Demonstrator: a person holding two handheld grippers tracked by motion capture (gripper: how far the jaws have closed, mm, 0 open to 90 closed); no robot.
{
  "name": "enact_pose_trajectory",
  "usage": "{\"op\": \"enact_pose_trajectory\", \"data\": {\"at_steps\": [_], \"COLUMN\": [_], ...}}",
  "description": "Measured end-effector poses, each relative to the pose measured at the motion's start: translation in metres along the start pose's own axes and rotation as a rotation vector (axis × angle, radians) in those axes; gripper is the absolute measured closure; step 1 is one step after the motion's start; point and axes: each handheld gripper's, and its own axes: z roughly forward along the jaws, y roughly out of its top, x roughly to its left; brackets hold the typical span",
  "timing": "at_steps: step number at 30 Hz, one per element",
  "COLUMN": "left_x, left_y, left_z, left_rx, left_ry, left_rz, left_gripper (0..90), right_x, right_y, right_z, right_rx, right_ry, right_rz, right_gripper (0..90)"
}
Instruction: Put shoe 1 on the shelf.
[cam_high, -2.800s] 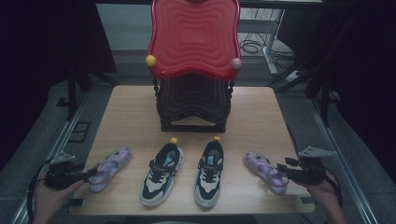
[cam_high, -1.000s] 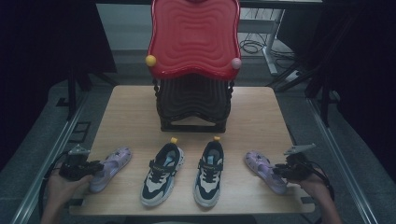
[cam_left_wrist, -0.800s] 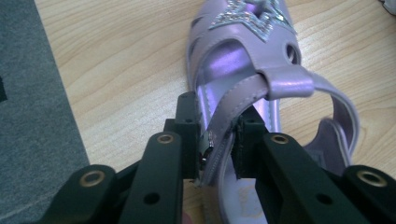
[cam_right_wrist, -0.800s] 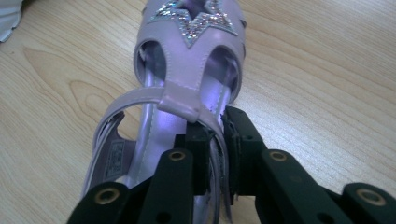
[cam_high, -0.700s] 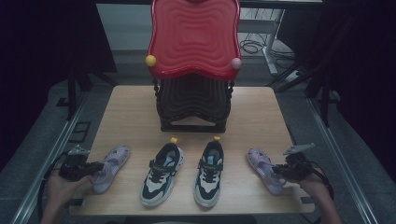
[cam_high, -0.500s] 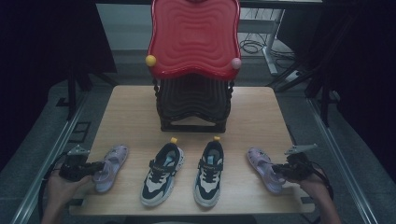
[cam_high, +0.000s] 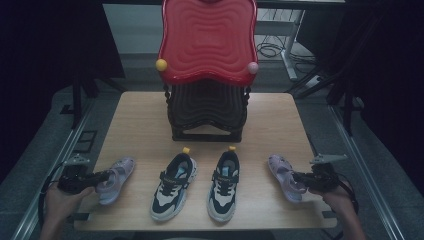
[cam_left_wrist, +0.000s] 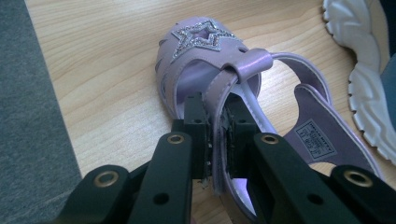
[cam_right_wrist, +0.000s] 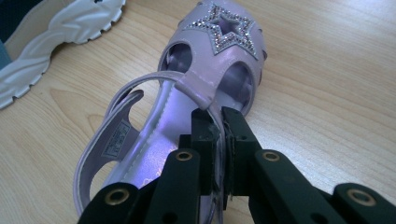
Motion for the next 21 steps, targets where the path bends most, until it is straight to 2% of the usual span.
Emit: {"op": "enact_pose_trajectory", "data": {"at_steps": [5,11,17,21], "left_x": [-0.001,-0.003,-0.004,-0.005], "left_y": [0.002,0.007,0.012,0.015], "left_z": [-0.002,-0.009,-0.014,-0.019], "left_rx": [-0.021,-0.074,-0.117,-0.163], "left_ry": [-0.016,-0.057,-0.074,-0.102], "left_rz": [0.002,-0.008,-0.016,-0.038], "left_gripper": [81.9,81.9,81.9,81.9], "right_x": [0.0,-0.001,-0.002,0.0], "right_y": [0.0,0.0,0.0,0.002], "right_z": [-0.004,-0.009,-0.013,-0.016], "right_rx": [-0.026,-0.097,-0.145,-0.18], "right_ry": [0.0,0.002,0.008,0.017], "right_rz": [0.001,0.01,0.021,0.032], "right_gripper": [84.9,84.8,84.8,84.7]}}
